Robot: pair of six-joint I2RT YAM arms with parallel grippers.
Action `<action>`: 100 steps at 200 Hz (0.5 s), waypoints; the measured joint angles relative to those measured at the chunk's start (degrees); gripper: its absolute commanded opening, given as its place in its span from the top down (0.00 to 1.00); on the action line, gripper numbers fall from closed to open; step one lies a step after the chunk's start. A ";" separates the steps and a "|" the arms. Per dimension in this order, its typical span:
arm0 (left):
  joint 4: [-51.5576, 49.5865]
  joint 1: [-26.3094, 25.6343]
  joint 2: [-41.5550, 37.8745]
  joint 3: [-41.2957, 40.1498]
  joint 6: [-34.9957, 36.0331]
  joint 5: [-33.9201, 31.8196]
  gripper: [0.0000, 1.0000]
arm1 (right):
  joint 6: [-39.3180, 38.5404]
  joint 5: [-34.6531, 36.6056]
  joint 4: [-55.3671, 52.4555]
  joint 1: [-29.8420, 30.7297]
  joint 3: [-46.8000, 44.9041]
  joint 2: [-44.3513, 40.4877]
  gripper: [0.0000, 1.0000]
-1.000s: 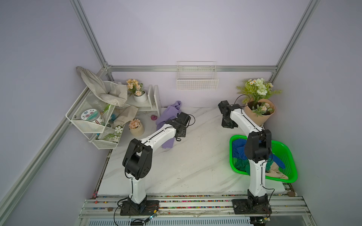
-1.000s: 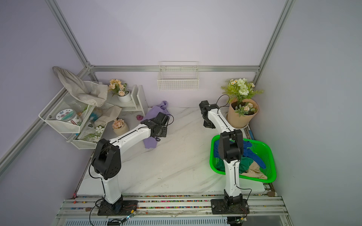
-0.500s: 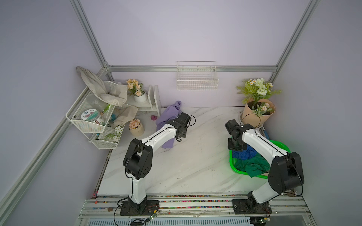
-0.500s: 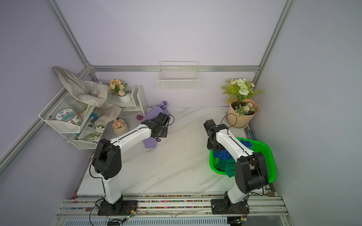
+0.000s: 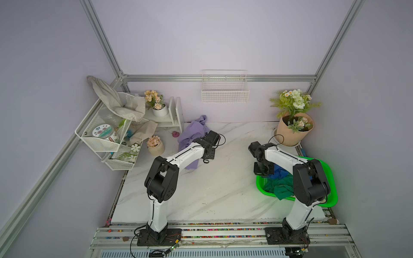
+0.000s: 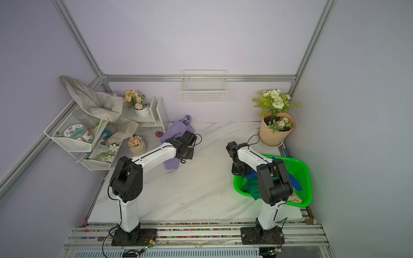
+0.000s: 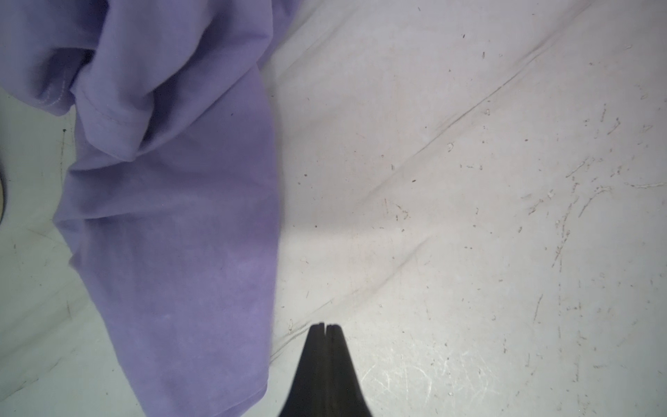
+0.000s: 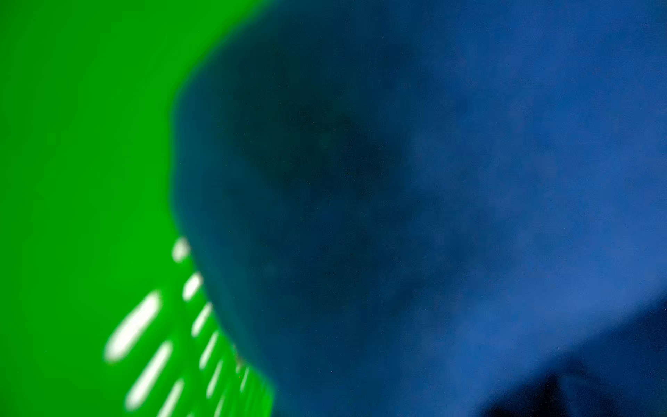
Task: Fold and stack t-shirts
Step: Move the T-shirt to the center of the board.
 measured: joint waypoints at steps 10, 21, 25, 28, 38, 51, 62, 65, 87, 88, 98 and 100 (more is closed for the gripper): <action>-0.07 -0.11 0.04 0.28 0.07 0.04 1.00 | -0.22 2.32 -0.02 -0.79 5.25 4.20 1.00; -0.11 -0.17 0.04 0.70 0.22 0.02 1.00 | -0.09 4.39 0.11 -2.21 10.16 7.78 1.00; -0.09 -0.22 0.04 0.83 0.24 0.02 1.00 | -0.02 4.96 0.17 -2.91 11.89 9.07 1.00; -0.13 -0.22 0.04 0.92 0.26 0.02 1.00 | 0.04 5.46 0.26 -3.58 13.07 9.90 1.00; -0.11 -0.26 0.04 1.14 0.42 0.00 1.00 | 0.46 6.67 0.46 -6.16 16.24 12.11 1.00; -0.13 -0.26 0.04 1.18 0.72 -0.02 1.00 | 0.87 7.48 0.98 -9.57 18.01 13.09 1.00; -0.28 -0.28 0.04 1.18 0.87 -0.04 1.00 | 1.31 8.02 1.14 -12.33 18.75 13.00 1.00; -0.33 -0.28 0.04 1.18 0.92 -0.04 1.00 | 1.33 8.63 1.18 -13.07 18.84 12.96 1.00; -0.37 -0.26 0.04 1.18 1.18 -0.04 1.00 | 2.47 9.42 0.74 -16.96 19.08 13.40 1.00; -0.37 -0.26 0.04 1.18 1.22 -0.04 1.00 | 2.58 9.40 0.68 -17.09 19.12 13.40 1.00; -0.35 -0.28 0.04 1.18 1.33 -0.04 1.00 | 3.43 9.20 -0.13 -18.03 19.80 13.49 1.00; -0.35 -0.28 0.04 1.18 1.33 -0.04 1.00 | 3.63 9.05 -0.26 -18.18 19.96 13.49 1.00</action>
